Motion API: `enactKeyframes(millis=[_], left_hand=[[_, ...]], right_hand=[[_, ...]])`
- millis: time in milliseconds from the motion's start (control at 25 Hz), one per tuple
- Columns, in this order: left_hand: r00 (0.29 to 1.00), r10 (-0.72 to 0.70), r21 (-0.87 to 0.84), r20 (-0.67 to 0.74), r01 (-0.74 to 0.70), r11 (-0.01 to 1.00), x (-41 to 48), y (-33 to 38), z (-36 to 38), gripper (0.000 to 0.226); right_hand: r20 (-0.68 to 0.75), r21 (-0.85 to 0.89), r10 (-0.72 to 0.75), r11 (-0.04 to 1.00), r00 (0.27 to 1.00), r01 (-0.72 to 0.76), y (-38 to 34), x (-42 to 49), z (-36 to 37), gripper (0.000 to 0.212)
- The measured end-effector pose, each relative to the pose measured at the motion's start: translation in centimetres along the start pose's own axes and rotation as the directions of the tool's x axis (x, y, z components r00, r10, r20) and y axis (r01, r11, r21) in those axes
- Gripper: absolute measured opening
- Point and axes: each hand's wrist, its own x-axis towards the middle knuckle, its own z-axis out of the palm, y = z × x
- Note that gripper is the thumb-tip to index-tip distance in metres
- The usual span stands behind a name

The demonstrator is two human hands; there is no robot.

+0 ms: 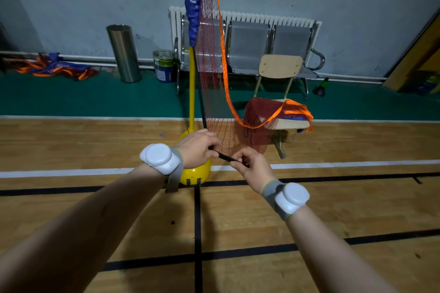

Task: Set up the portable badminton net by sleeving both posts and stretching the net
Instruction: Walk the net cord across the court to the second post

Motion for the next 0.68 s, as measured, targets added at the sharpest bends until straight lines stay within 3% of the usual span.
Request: enactKeyframes(millis=[280, 480, 680], left_hand=[[0.999, -0.036, -0.087, 0.021, 0.038, 0.996, -3.2, -3.6, -2.0, 0.009], [0.999, -0.036, -0.095, -0.01, 0.034, 0.995, -4.8, -5.1, -3.1, 0.009], [0.998, -0.027, -0.105, -0.05, 0.022, 0.994, -6.0, -5.9, -3.7, 0.01]], right_hand=[[0.126, 0.026, 0.016, 0.999, 0.992, -0.019, -1.8, -0.4, 2.3, 0.014], [0.09, 0.067, 0.002, 0.998, 0.996, -0.008, -2.7, -1.5, 3.5, 0.01], [0.013, -0.067, -0.052, 0.996, 0.999, 0.053, -3.5, -2.4, 3.5, 0.007]])
